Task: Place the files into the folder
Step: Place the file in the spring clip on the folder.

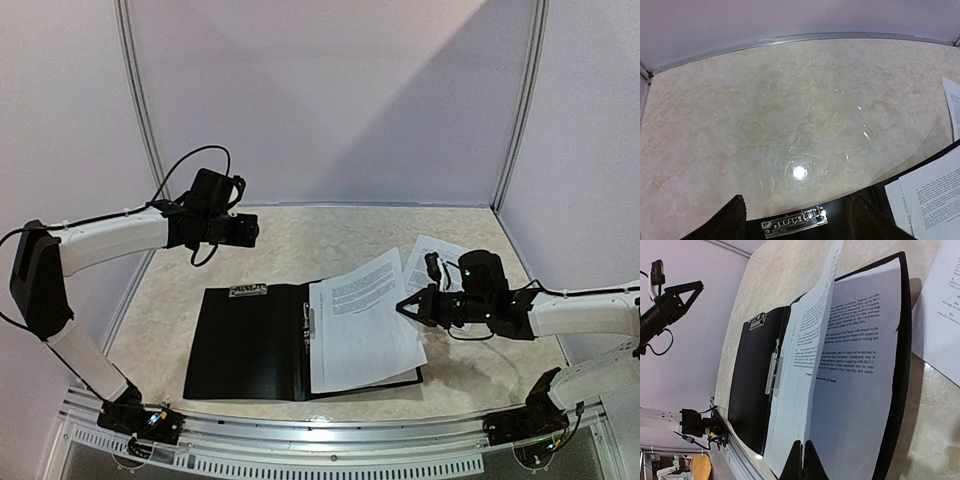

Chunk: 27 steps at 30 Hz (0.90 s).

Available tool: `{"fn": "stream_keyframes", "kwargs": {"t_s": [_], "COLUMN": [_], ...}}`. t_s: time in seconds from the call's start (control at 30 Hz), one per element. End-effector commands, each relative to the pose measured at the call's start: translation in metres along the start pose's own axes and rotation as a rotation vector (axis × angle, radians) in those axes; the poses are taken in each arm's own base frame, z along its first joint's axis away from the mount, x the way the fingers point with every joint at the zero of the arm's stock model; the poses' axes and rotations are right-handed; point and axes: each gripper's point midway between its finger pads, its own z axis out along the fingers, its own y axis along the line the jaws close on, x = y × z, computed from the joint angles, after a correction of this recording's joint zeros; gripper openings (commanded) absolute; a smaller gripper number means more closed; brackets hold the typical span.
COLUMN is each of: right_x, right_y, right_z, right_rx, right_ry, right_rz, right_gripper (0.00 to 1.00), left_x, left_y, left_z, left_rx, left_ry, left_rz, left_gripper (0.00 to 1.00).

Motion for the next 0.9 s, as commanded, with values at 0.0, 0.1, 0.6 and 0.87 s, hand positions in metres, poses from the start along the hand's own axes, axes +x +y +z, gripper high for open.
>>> {"fn": "stream_keyframes", "kwargs": {"t_s": [0.0,0.1,0.6,0.87], "right_x": [-0.002,-0.002,-0.001,0.004], "right_y": [0.011,0.013,0.029,0.029], "right_z": [0.004,0.006,0.018,0.022], "right_rx": [-0.026,-0.033,-0.07,-0.069], "right_ry": [0.002,0.005,0.026,0.043], "right_rz": [-0.022,-0.024,-0.029,-0.021], "right_gripper": [0.0,0.0,0.0,0.01], "left_x": [-0.007,-0.007,-0.007,-0.007], "left_y": [0.004,0.004,0.005,0.005], "left_z": [0.003,0.004,0.005,0.005], "left_rx": [0.005,0.009,0.016,0.018], "left_ry": [0.0,0.003,0.009,0.008], "left_rz": [-0.024,-0.028,-0.034,-0.036], "left_gripper": [0.72,0.73,0.72,0.72]}}
